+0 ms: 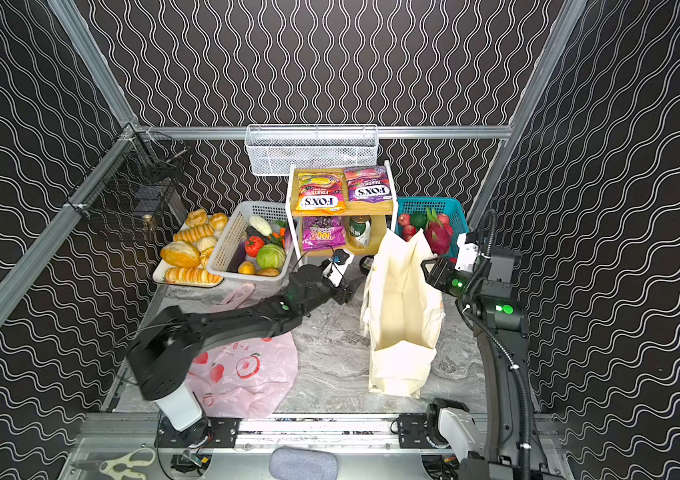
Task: Place the mixed food into the grocery bags and tie them
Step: 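Move the left gripper to the green can while the right holds the handle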
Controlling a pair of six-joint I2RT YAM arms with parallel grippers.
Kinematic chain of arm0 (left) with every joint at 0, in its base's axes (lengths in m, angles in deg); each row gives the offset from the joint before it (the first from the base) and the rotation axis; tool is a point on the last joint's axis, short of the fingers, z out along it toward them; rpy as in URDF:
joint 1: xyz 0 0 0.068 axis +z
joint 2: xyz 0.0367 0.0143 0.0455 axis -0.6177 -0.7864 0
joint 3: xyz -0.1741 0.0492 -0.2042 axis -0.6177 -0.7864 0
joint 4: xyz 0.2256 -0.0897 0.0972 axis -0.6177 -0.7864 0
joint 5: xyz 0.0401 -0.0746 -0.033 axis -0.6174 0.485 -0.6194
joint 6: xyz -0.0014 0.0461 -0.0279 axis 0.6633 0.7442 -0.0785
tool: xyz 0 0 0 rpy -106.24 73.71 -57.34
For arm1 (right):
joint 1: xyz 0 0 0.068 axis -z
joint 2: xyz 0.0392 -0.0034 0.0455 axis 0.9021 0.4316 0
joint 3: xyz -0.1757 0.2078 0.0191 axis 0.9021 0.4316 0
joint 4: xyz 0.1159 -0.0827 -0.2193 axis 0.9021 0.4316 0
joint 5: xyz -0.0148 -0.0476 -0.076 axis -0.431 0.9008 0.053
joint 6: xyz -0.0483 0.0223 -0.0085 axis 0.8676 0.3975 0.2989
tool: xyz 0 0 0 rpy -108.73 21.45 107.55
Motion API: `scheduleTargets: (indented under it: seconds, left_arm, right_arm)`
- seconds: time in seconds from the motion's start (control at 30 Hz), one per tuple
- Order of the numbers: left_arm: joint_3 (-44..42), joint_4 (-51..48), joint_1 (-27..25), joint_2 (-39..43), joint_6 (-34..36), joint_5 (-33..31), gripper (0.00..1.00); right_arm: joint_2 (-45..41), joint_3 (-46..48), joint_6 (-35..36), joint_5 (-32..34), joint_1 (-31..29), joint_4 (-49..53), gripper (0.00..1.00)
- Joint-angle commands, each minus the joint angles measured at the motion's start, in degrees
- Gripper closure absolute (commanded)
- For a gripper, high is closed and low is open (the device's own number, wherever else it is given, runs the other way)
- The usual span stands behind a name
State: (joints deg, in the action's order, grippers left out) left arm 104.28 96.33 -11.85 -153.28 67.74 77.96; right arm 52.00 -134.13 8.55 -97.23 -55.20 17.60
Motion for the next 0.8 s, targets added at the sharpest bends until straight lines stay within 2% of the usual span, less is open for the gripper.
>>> scheduleTargets:
  seconds: [0.0, 0.23, 0.57, 0.77]
  left_arm:
    - [2.3, 13.5, 0.0, -3.5, 3.2, -3.4, 0.27]
    - [6.8, 21.4, -0.1, -11.7, 2.8, -12.9, 0.24]
    - [14.5, 15.4, -0.1, -16.7, -1.9, -22.1, 0.18]
    - [18.4, 12.6, -0.1, -19.7, -4.2, -25.0, 0.15]
  right_arm:
    - [-1.8, 0.6, -1.4, 1.3, 0.1, -1.5, 0.43]
    - [-4.3, 1.9, -1.4, 1.9, 0.0, -0.9, 0.42]
    - [-4.8, 2.2, -0.6, 1.9, 0.0, 0.5, 0.42]
    - [-4.9, 2.0, 0.4, 2.1, 0.0, 1.5, 0.42]
